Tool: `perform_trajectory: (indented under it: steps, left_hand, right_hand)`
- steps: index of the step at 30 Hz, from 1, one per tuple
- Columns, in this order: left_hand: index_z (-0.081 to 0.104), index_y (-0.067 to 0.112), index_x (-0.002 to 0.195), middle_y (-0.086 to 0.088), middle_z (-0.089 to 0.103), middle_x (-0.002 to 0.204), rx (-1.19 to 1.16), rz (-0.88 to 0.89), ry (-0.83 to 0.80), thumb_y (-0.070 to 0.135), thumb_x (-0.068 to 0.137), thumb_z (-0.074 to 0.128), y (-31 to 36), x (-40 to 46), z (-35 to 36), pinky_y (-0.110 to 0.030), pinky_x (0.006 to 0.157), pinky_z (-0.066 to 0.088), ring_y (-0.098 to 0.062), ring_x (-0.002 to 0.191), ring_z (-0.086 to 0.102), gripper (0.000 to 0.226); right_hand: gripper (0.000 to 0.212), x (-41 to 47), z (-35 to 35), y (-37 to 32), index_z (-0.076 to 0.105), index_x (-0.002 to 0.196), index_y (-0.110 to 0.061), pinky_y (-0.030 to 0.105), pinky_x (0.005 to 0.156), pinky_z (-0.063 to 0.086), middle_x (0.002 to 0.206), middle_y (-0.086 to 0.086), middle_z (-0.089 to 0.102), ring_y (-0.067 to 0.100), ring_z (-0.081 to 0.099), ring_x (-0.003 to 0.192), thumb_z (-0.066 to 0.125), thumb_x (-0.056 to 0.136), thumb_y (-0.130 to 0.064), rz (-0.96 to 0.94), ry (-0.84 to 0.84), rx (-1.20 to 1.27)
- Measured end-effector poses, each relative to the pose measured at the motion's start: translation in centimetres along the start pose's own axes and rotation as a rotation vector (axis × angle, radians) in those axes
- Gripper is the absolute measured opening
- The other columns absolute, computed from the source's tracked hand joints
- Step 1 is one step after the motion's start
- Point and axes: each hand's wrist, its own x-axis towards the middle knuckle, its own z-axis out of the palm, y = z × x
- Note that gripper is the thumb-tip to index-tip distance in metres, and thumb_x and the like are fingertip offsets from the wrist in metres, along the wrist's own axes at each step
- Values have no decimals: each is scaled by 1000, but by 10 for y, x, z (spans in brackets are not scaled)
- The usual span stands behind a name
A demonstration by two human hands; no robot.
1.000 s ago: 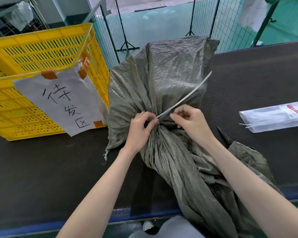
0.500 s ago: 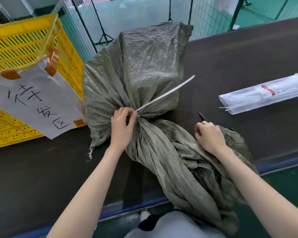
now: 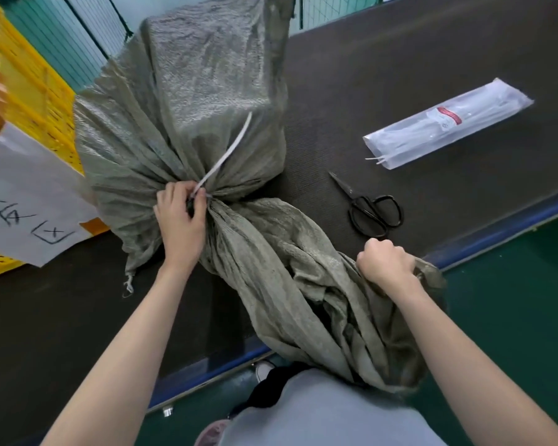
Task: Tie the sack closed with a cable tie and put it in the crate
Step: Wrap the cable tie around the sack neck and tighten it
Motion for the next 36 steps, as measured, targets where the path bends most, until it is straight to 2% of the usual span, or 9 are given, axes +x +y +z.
perform_trajectory:
  steps: [3,7,11,16,22,25,28,31,36]
  left_hand:
    - [58,8,96,-8,56,97,2,-12,10,24,96,48,1,0,1,-30,80,26,-27,96,47,19]
    - [58,6,96,-11,56,97,5,-29,17,26,96,47,1,-3,3,-37,84,31,-29,98,47,23]
    - [59,4,97,-13,56,97,-2,-30,48,23,95,47,4,-6,4,-37,83,33,-30,96,47,23]
    - [58,1,97,-16,55,97,-36,-16,54,17,95,49,5,-8,6,-23,82,29,-32,95,46,19]
    - [58,1,99,-16,54,99,-37,-16,34,17,95,49,3,-10,5,-8,82,23,-32,96,45,19]
    - [59,3,100,-12,54,100,-47,-40,22,21,97,47,2,-10,4,-13,82,25,-26,97,44,21]
    - [61,6,101,-3,54,98,-66,-31,16,21,99,45,2,-10,0,-17,82,28,-17,96,41,22]
    - [63,9,100,5,53,95,-89,-4,9,20,99,47,2,-9,-8,-20,79,31,-16,94,45,20]
    - [66,10,96,0,61,90,-197,-34,42,19,97,52,1,-7,-16,-26,77,43,-13,86,57,17]
  right_hand:
    - [33,-2,-2,1,55,118,-8,40,91,41,128,15,56,36,52,117,42,92,-25,-15,34,8]
    - [24,3,0,-1,57,104,-3,41,83,43,114,18,61,38,55,107,46,90,-20,-149,316,74]
    - [26,22,3,0,55,107,0,47,84,41,117,22,55,41,48,108,52,85,-14,-206,469,63]
    - [38,46,0,-2,48,117,0,49,87,39,124,24,50,42,46,111,56,82,-9,-134,454,18]
    - [35,62,-2,-7,45,117,3,47,90,42,122,24,50,41,51,111,55,84,-4,-171,414,73]
    - [34,64,-4,-7,45,115,3,48,89,42,121,24,48,42,51,110,56,85,-5,-186,390,125]
    - [34,61,-5,-7,45,117,2,48,86,42,121,24,46,43,51,108,54,85,-6,-203,361,290]
    - [34,51,-8,-12,45,116,-4,46,81,44,119,19,49,40,54,103,59,88,-16,-266,383,445]
    - [40,30,-13,-23,47,107,-10,44,81,47,108,9,54,32,56,99,70,82,-32,-439,363,538]
